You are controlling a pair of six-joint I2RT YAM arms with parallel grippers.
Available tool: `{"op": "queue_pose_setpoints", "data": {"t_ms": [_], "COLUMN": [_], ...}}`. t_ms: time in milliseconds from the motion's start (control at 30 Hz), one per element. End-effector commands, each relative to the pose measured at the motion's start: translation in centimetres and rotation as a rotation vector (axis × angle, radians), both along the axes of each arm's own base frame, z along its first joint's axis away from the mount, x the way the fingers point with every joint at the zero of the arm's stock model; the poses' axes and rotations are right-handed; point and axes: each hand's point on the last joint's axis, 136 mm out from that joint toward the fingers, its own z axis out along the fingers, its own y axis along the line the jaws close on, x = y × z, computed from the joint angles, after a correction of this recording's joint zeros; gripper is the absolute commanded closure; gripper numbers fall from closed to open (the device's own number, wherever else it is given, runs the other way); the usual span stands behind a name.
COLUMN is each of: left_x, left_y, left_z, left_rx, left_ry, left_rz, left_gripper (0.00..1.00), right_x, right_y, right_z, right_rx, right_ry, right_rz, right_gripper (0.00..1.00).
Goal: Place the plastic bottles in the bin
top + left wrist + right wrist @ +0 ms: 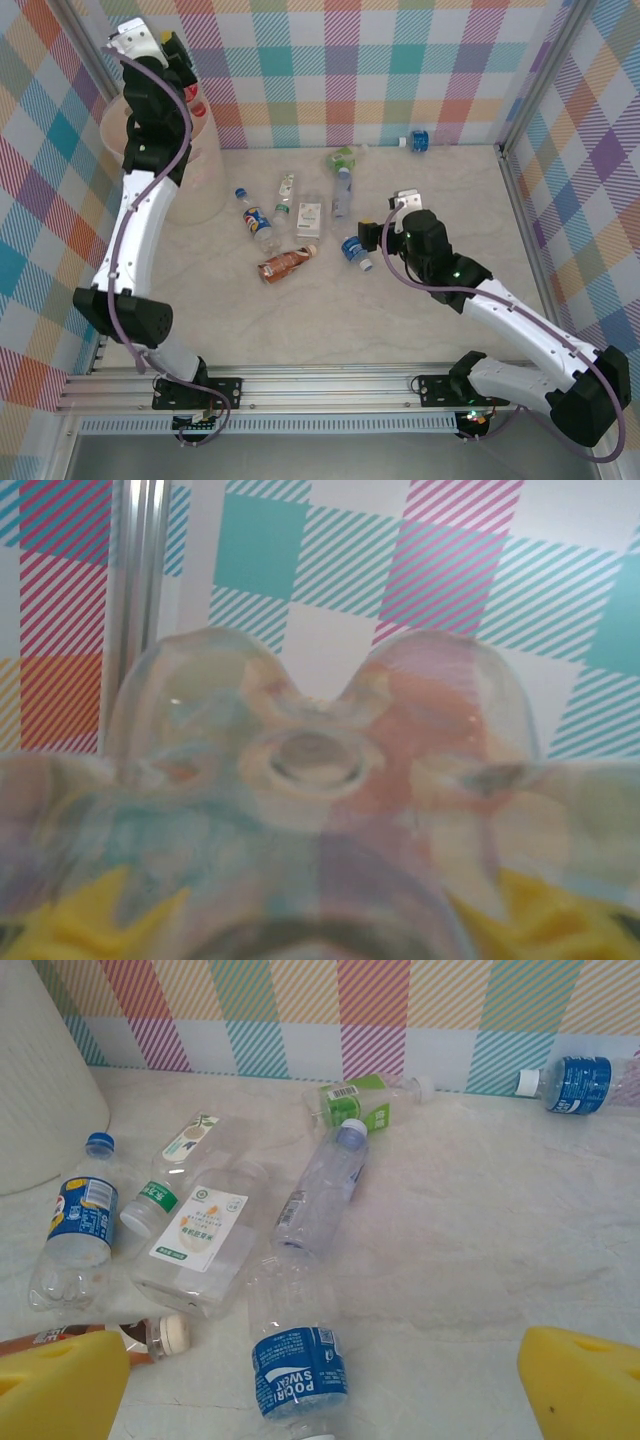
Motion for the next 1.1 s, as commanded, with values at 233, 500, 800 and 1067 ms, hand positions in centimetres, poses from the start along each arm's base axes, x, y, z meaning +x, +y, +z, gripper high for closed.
{"op": "queue_pose_setpoints", "data": {"t_ms": [233, 500, 800, 1067], "left_x": [3.9, 8.3, 12.9, 13.8], "left_y": [6.5, 7.1, 5.7, 5.2], "left_z": [-4.0, -10.3, -17.9, -19.1], "left_rx": [-0.044, -0.066, -0.096, -0.146], "left_ry": [0.105, 0.225, 0.351, 0.38], "left_rz": [0.075, -0.041, -0.146, -0.194], "left_gripper": [0.43, 0.42, 0.39, 0.16], "right_x": [-0.4, 0.0, 0.6, 0.9], "right_y": [-0.6, -0.3, 1.0, 1.5], "right_z": [0.6, -1.3, -2.4, -3.1], "right_rx": [0.003, -0.025, -0.041, -0.06], "right_ry": [0.007, 0.043, 0.062, 0.077], "right_rz": [-0.019, -0.023, 0.021, 0.032], "right_gripper": [0.0, 0.0, 0.0, 0.0]}}
